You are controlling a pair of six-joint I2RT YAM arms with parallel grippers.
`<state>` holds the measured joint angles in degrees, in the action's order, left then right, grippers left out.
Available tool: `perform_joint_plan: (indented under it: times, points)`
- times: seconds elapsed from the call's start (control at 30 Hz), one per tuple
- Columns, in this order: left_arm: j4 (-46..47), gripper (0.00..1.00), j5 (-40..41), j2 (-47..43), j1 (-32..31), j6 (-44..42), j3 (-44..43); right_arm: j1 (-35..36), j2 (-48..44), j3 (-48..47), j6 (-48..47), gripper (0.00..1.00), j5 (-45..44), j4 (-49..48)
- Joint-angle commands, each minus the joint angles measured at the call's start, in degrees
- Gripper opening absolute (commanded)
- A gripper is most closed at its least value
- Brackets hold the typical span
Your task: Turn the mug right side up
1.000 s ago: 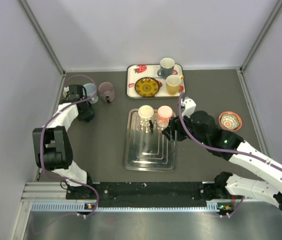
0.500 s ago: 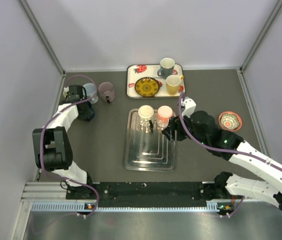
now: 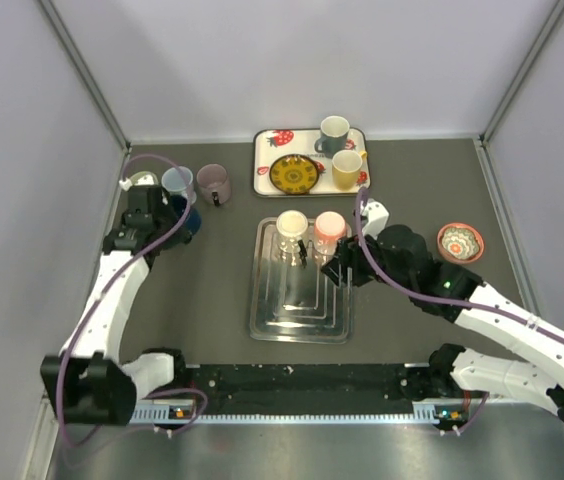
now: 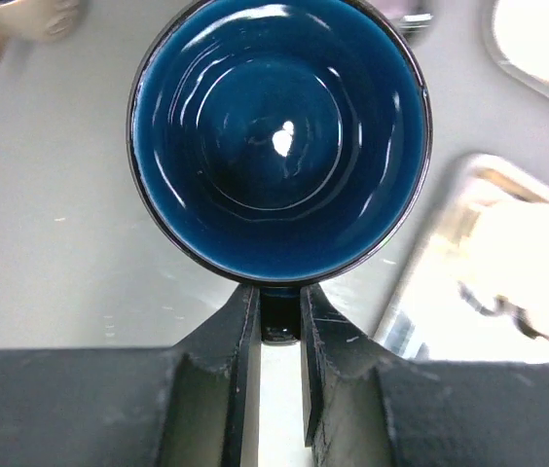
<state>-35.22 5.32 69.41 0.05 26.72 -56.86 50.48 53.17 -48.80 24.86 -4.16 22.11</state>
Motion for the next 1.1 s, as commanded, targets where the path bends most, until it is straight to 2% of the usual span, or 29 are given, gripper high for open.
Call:
perform_joint_plan:
  times: [0.0, 0.13, 0.23, 0.27, 0.3, 0.33, 0.37, 0.43, 0.5, 0.63, 0.73, 0.97, 1.07]
  points:
    - [3.93, 0.0, -7.75, -14.1, -6.28, 6.49, -0.8, 0.15, -0.08, -2.53, 3.7, 0.59, 3.98, -3.82]
    - [12.7, 0.0, -18.65, -23.42, -11.12, 15.44, 3.68, 0.15, -0.78, -1.22, 8.09, 0.6, 7.32, -9.95]
    - [21.75, 0.0, -24.29, -28.7, -13.59, 22.28, 8.33, 0.06, -2.53, 1.94, 13.18, 0.66, 11.1, -15.85]
    - [24.91, 0.0, -27.96, -31.41, -14.2, 24.67, 11.83, -0.12, -3.06, 2.99, 16.24, 0.74, 12.24, -21.18]
    - [32.6, 0.0, -29.22, -32.74, -14.47, 27.22, 13.77, -0.81, -3.5, 5.7, 18.01, 0.76, 15.64, -24.62]
    - [36.24, 0.0, -30.45, -33.8, -14.99, 31.6, 15.45, -1.26, -4.12, 7.3, 19.94, 0.77, 17.68, -28.05]
    - [40.19, 0.0, -31.76, -35.55, -15.43, 33.38, 16.94, -1.78, -4.21, 8.88, 24.05, 0.78, 19.7, -36.52]
    - [48.56, 0.0, -31.34, -36.88, -17.71, 37.24, 21.08, -3.27, -3.69, 13.19, 28.64, 0.79, 24.63, -44.48]
    - [51.03, 0.0, -30.9, -37.5, -19.82, 38.75, 22.75, -3.72, -1.85, 15.91, 33.75, 0.79, 27.35, -54.21]
    - [59.37, 0.0, -30.02, -37.24, -23.07, 43.05, 24.78, -3.72, 2.72, 17.16, 38.41, 0.77, 29.74, -63.84]
    - [62.02, 0.0, -30.54, -35.66, -25.1, 44.12, 24.78, -3.72, 6.41, 17.6, 41.14, 0.75, 30.53, -72.01]
    - [62.73, 0.0, -31.43, -34.16, -28.44, 44.91, 24.95, -3.72, 10.55, 14.53, 40.45, 0.72, 30.09, -74.93]
    - [62.2, 0.0, -31.51, -33.64, -29.67, 44.73, 25.04, -3.72, 11.52, 12.24, 39.04, 0.71, 30.36, -73.18]
